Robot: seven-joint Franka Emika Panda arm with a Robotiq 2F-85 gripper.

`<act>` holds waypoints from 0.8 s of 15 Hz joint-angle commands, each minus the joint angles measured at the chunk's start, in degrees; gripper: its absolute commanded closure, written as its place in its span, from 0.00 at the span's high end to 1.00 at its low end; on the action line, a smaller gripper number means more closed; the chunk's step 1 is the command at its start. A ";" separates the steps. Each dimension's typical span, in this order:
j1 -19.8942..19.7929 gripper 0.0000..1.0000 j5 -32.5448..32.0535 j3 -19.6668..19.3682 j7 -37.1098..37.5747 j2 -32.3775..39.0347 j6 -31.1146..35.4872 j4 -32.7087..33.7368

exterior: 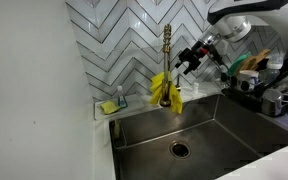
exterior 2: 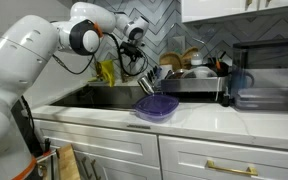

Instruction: Close the tap faucet then remove the tupperware from the drying rack

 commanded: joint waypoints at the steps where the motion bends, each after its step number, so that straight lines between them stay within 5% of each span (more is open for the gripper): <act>1: -0.26 1.00 -6.30 -3.05 1.45 -7.75 -7.29 -3.27; 5: -1.24 1.00 -11.77 -5.19 -2.77 -15.23 -9.62 -8.71; 12: -4.13 1.00 -11.89 -6.10 -7.50 -28.48 -8.57 -22.64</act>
